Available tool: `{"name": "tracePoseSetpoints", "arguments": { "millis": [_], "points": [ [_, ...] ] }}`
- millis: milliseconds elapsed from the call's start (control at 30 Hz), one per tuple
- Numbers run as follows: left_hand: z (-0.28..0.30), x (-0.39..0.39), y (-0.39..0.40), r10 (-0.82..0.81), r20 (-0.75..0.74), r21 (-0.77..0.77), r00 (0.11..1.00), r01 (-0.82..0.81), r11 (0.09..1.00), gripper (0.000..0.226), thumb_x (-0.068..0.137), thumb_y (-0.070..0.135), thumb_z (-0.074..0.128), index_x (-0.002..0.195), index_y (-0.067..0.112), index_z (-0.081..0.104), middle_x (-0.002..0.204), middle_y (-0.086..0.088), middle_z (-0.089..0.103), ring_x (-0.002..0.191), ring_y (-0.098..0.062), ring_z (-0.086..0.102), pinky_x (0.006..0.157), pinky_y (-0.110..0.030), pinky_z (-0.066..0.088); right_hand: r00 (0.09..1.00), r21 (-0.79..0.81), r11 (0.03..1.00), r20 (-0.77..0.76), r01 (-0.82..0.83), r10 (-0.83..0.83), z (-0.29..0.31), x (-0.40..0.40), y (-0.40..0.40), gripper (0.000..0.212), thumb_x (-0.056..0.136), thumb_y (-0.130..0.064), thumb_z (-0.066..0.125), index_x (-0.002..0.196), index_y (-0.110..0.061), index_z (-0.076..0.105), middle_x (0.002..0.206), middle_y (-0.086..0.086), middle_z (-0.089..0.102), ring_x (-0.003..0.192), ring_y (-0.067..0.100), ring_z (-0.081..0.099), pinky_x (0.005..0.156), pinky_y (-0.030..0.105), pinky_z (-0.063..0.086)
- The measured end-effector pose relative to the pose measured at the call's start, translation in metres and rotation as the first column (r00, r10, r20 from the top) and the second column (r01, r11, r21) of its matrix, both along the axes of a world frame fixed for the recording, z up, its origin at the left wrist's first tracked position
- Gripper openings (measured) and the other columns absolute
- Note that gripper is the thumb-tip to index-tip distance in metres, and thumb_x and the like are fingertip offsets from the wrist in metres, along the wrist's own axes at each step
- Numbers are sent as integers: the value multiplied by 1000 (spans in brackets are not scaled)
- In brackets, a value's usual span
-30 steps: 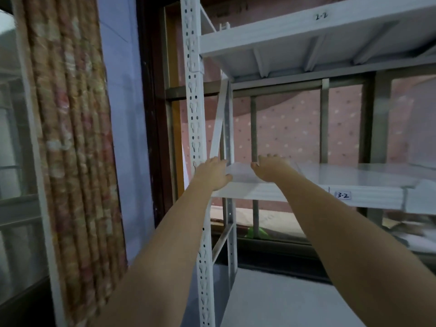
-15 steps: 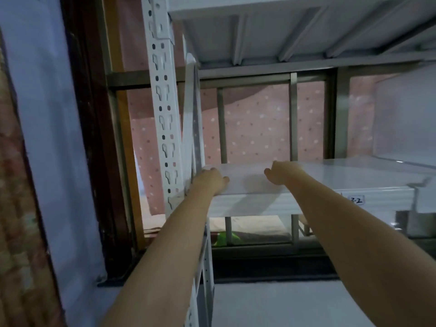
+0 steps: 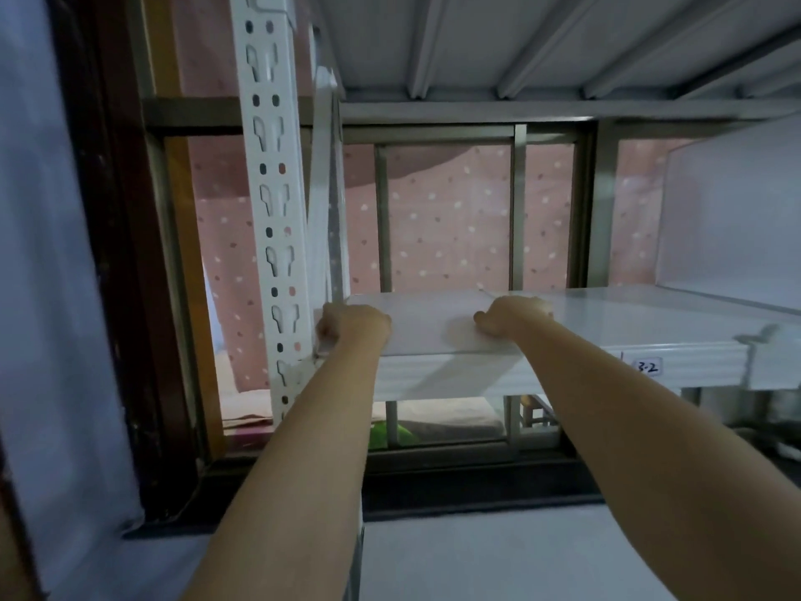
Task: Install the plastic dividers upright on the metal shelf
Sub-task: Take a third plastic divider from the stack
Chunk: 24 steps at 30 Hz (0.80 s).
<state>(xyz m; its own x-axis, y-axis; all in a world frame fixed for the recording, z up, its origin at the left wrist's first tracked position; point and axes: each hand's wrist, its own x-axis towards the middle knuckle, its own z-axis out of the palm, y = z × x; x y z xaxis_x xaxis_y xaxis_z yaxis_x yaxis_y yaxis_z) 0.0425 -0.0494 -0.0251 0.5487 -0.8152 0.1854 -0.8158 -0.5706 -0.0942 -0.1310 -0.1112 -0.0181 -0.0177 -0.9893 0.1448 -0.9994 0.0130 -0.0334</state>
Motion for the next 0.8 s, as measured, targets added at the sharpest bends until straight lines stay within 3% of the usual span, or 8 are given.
{"name": "tracePoseSetpoints", "arguments": {
  "millis": [200, 333, 400, 500, 567, 633, 700, 800],
  "points": [
    [-2, 2, 0, 1, -53, -100, 999, -6, 995, 57, 99, 50, 28, 126, 9, 57, 134, -16, 52, 117, -29, 48, 86, -34, 33, 999, -55, 998, -37, 10, -12, 0, 6, 2, 48, 96, -51, 32, 111, -13, 58, 112, 11, 58, 106, 30, 54, 89, 35, 40],
    [-1, 7, -5, -37, -92, -205, 995, 17, 979, 66, 95, 61, 26, 121, 11, 61, 120, -12, 61, 93, -27, 52, 78, -34, 30, 998, -118, 993, 63, 20, -13, 0, 2, 1, 41, 93, -50, 40, 93, -11, 53, 81, 8, 52, 88, 27, 53, 83, 34, 40],
    [1, 9, -3, -41, -132, -249, 990, 7, 968, 70, 94, 64, 26, 124, 11, 60, 123, -13, 60, 104, -29, 55, 83, -35, 34, 991, -152, 987, 129, 44, -24, -1, -1, 1, 38, 91, -48, 44, 91, -11, 54, 75, 7, 51, 84, 26, 54, 80, 33, 40],
    [6, 9, 1, -38, -263, -282, 964, -39, 959, 72, 93, 66, 28, 136, 13, 50, 135, -15, 52, 120, -32, 49, 87, -34, 36, 950, -161, 985, 313, 58, -5, 4, -8, 1, 35, 89, -45, 50, 96, -12, 58, 82, 6, 56, 82, 26, 54, 76, 31, 41],
    [7, 8, 3, -46, -338, -311, 940, -66, 948, 71, 91, 66, 33, 138, 14, 47, 136, -14, 50, 122, -32, 45, 82, -34, 34, 872, -144, 989, 489, 43, 33, 6, -15, -2, 37, 85, -44, 56, 106, -13, 59, 98, 8, 62, 91, 27, 57, 80, 32, 45],
    [7, 8, 3, -56, -351, -330, 935, -68, 941, 69, 90, 65, 36, 134, 15, 49, 132, -13, 52, 120, -32, 47, 77, -33, 31, 789, -135, 990, 612, 39, 52, 6, -23, -3, 42, 84, -43, 60, 112, -12, 58, 96, 8, 61, 92, 27, 57, 81, 32, 47],
    [6, 6, 4, -65, -347, -345, 936, -63, 937, 68, 89, 65, 40, 132, 14, 51, 129, -12, 54, 117, -31, 48, 77, -32, 32, 752, -125, 992, 656, 29, 61, 6, -30, -1, 45, 84, -43, 61, 115, -12, 54, 88, 6, 55, 87, 26, 54, 81, 32, 46],
    [7, 4, 7, -58, -328, -348, 943, -63, 936, 69, 87, 64, 43, 133, 13, 52, 128, -13, 54, 117, -32, 47, 78, -32, 33, 719, -114, 993, 691, 16, 68, 8, -35, 8, 58, 85, -45, 64, 127, -9, 48, 96, 7, 52, 103, 29, 55, 76, 31, 42]
  ]
}}
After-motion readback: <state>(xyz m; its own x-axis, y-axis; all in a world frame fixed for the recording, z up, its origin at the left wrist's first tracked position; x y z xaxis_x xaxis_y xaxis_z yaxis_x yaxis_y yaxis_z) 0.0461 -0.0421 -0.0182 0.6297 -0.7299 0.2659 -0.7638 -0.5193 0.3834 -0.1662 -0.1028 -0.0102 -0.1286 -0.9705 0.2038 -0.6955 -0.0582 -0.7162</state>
